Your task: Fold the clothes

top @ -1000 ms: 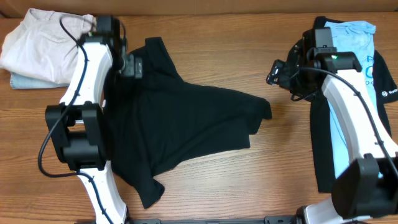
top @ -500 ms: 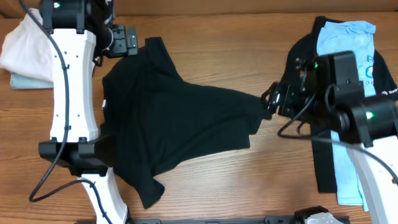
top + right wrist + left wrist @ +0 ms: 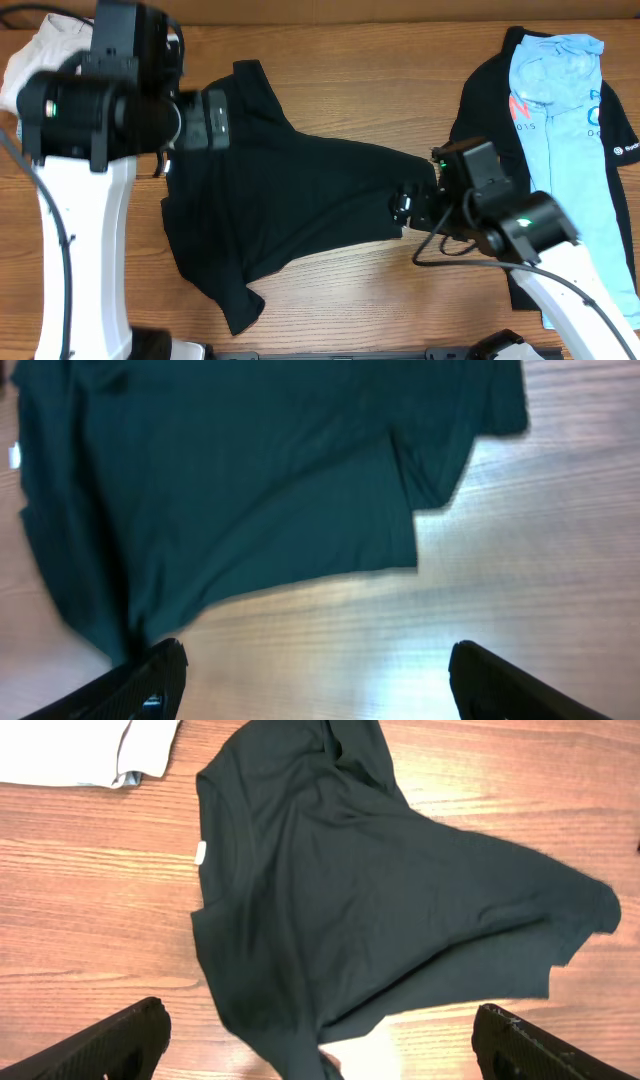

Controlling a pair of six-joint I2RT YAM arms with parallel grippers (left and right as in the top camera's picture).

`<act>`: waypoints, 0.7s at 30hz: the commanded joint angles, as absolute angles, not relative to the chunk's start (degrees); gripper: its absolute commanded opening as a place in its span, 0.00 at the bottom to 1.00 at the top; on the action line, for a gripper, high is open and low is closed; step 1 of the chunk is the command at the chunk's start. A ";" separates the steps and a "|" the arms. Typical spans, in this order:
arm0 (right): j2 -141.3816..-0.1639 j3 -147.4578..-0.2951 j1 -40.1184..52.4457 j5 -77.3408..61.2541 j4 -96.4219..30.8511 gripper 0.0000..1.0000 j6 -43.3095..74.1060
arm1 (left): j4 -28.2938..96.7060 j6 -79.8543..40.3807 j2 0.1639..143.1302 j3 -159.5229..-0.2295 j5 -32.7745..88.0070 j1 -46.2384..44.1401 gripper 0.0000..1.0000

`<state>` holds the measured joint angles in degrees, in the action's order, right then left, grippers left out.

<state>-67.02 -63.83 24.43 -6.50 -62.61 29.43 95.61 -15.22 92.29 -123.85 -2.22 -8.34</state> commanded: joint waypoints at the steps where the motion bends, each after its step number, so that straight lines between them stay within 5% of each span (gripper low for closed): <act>1: -69.76 -58.81 24.56 1.17 -53.56 0.88 30.46 | 91.29 -14.92 91.26 -116.25 -5.28 -8.75 1.00; 9: -84.18 -58.72 20.60 8.19 -38.52 0.88 28.27 | 76.05 -9.74 94.91 -105.78 -4.27 -8.67 1.00; 15: -93.14 -58.78 16.47 -5.30 -34.50 0.82 24.80 | 74.72 -8.73 99.35 -105.14 -4.25 -8.67 1.00; 21: -96.47 -58.78 20.56 -3.53 -34.06 0.81 23.57 | 73.82 -8.75 102.00 -105.14 -3.99 -8.67 1.00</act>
<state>-95.20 -58.59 17.89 -2.90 -34.54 25.19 74.50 -10.09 100.53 -105.34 -3.73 -8.64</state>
